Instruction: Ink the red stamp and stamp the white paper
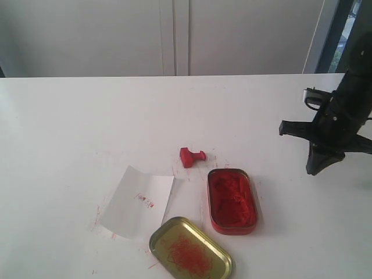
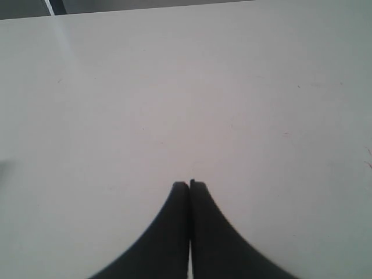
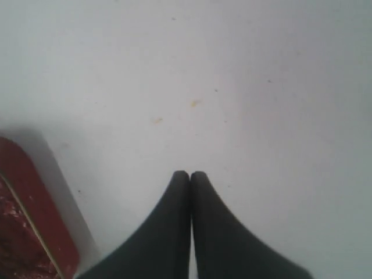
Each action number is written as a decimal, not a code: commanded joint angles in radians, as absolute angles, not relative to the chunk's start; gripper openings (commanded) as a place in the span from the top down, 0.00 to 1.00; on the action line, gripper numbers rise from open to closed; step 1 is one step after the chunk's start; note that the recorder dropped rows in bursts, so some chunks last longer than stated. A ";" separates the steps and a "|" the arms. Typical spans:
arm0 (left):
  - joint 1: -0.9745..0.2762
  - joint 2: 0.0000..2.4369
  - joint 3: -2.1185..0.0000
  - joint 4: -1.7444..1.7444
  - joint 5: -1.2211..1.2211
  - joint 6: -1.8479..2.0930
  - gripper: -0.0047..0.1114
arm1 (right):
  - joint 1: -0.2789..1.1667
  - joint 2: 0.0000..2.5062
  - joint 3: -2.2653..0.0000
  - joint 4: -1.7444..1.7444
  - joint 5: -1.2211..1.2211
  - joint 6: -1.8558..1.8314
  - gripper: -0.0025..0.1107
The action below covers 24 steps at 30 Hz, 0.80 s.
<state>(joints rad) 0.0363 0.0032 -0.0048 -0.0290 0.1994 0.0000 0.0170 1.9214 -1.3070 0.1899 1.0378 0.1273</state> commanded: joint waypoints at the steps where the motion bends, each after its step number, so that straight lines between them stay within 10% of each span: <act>1: 0.037 0.000 0.000 -0.030 0.202 0.000 0.96 | -0.027 1.849 -1.240 0.180 1.010 0.114 0.98; 24: 0.037 0.000 0.000 -0.030 0.202 0.000 0.96 | -0.070 1.160 -0.808 0.175 0.742 0.073 0.98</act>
<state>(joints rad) 0.0363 0.0032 -0.0048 -0.0290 0.1994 0.0000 -0.0595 1.2227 -0.8310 0.1778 0.7531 0.0852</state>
